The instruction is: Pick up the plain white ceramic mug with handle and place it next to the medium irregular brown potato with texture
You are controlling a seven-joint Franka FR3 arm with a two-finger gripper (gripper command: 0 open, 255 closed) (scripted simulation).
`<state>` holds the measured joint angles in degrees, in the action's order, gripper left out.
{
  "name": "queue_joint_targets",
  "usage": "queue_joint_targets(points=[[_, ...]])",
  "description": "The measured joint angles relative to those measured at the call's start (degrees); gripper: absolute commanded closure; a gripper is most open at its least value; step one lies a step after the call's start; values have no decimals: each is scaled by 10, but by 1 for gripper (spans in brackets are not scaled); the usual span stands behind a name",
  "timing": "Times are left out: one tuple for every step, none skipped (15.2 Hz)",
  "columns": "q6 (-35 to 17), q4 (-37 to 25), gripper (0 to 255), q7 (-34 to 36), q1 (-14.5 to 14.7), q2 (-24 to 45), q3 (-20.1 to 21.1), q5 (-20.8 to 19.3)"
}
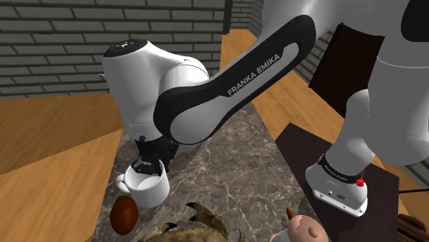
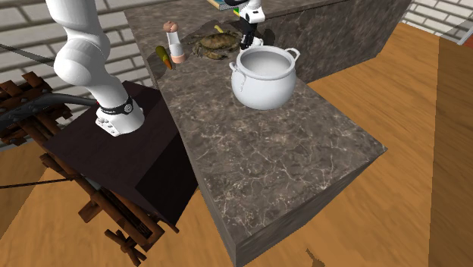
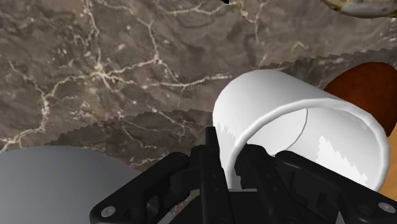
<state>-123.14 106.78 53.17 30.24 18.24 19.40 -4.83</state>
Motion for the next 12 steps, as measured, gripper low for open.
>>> queue_joint_targets(points=[[0,0,255,0,0,0,0,0],[0,0,255,0,0,0,0,0],[0,0,0,0,0,0,0,0],[0,0,0,0,0,0,0,0],[0,0,0,0,0,0,0,0],[-1,0,0,0,0,0,0,0],[-1,0,0,0,0,0,0,0],[-1,0,0,0,0,0,0,0],[-1,0,0,0,0,0,0,0],[7,-3,0,-2,-1,-4,0,2],[20,-12,0,-3,-1,-10,1,4],[35,-26,0,-4,-2,-11,2,5]])
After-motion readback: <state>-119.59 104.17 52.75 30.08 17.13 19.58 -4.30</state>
